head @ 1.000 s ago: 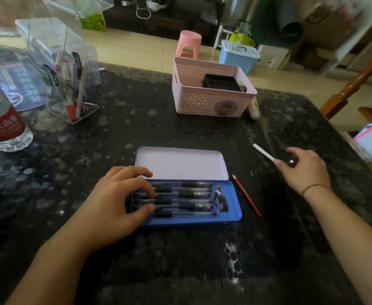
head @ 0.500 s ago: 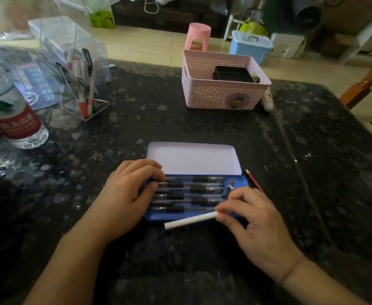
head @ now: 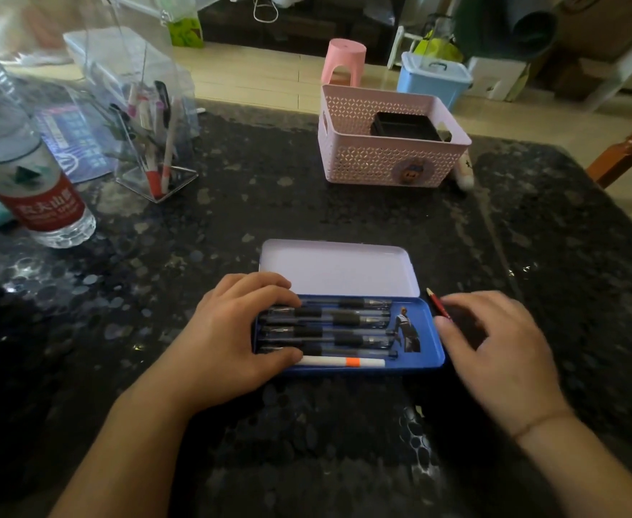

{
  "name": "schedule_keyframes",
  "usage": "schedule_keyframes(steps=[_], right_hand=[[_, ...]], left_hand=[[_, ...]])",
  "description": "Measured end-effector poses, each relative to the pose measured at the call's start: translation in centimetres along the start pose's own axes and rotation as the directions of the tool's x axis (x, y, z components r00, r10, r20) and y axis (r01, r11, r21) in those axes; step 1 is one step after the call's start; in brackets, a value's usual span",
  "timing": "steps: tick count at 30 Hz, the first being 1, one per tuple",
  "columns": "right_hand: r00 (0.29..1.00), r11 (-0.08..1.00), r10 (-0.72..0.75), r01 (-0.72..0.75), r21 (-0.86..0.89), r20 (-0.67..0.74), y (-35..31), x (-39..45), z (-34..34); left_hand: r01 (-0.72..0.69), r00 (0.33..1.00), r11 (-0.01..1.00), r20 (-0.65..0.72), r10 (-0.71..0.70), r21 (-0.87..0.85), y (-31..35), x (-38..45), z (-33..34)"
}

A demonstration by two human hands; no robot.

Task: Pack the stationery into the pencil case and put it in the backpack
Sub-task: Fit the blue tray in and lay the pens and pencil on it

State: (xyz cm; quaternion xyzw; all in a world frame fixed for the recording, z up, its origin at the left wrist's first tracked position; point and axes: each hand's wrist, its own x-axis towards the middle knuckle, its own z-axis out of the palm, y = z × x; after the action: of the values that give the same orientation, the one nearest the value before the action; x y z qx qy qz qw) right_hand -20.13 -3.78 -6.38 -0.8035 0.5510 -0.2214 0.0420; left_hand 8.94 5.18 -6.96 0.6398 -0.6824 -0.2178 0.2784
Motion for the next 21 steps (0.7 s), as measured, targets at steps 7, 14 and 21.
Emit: schedule_keyframes(steps=[7, 14, 21], right_hand=[[0.966, 0.961, 0.231, -0.208, -0.182, 0.113, 1.6, -0.2, 1.0], [0.992, 0.995, -0.087, 0.091, 0.041, -0.093, -1.9, 0.6, -1.0], [0.887, 0.896, -0.439, 0.421, 0.141, 0.140, -5.7, -0.8, 1.4]], left_hand=[[-0.014, 1.000, 1.000, 0.012, 0.014, -0.005, -0.1, 0.0, 0.1], [0.025, 0.997, 1.000, -0.075, -0.024, 0.011, -0.1, 0.3, 0.5], [0.274, 0.909, 0.958, -0.301, -0.288, -0.087, -0.2, 0.7, 0.6]])
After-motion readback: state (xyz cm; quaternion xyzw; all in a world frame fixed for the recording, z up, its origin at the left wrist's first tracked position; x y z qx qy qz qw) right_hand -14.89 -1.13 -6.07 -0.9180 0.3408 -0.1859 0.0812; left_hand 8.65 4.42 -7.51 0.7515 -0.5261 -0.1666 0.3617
